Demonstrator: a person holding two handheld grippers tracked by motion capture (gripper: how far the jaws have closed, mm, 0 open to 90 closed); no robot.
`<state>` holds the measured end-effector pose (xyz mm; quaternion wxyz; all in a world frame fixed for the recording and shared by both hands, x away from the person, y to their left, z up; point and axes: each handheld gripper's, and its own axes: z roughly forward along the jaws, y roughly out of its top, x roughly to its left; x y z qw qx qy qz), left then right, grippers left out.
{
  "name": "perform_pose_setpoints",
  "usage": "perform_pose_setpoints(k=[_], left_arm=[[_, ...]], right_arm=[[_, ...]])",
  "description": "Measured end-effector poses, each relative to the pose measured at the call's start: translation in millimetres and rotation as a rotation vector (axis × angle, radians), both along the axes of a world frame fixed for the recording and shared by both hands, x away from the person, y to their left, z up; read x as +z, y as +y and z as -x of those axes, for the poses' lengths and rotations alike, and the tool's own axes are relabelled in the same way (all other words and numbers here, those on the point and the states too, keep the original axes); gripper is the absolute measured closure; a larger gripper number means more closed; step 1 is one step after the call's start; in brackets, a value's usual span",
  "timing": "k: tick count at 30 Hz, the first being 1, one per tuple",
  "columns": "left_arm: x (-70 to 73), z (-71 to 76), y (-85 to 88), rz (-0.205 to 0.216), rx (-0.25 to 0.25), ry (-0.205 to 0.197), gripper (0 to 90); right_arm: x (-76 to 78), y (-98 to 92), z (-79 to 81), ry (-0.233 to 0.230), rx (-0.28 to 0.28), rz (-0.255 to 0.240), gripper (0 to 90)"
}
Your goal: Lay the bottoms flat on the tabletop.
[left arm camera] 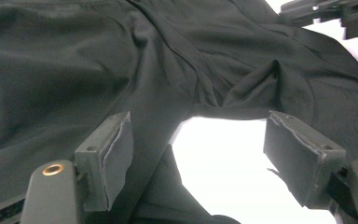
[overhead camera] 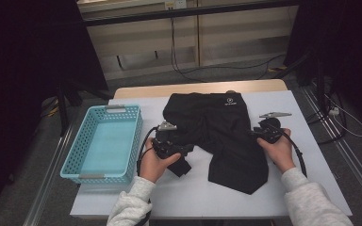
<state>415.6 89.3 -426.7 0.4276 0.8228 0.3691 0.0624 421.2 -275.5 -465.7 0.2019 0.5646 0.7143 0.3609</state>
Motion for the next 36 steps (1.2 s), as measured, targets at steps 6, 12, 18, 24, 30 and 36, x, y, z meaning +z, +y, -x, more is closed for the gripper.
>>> perform_pose_setpoints(k=[6, 12, 18, 24, 30, 36], left_arm=[[-2.5, 0.9, 0.9, -0.007, -0.002, 0.004, 24.6], [-3.4, 0.7, 4.3, -0.012, 0.006, 0.003, 24.6], [-2.4, -0.1, 10.1, -0.007, 0.019, -0.001, 23.7], [-3.1, -1.1, 11.3, -0.012, 0.015, 0.003, 22.1], [-1.4, -1.8, 8.7, -0.019, 0.013, -0.007, 21.3], [-4.1, -3.1, 5.2, -0.035, 0.001, -0.004, 20.8]], right_arm=[[0.7, -0.2, -8.3, -0.004, 0.040, 0.035, 90.0], [1.4, -30.1, -19.8, -0.018, -0.037, 0.011, 90.0], [0.2, -33.2, -19.2, -0.018, -0.043, 0.022, 73.6], [16.8, -22.1, 1.8, -0.077, 0.017, 0.106, 54.5], [29.2, 3.9, 32.7, -0.119, 0.146, 0.044, 45.4], [32.3, 28.7, 64.2, -0.125, 0.249, 0.008, 38.4]])
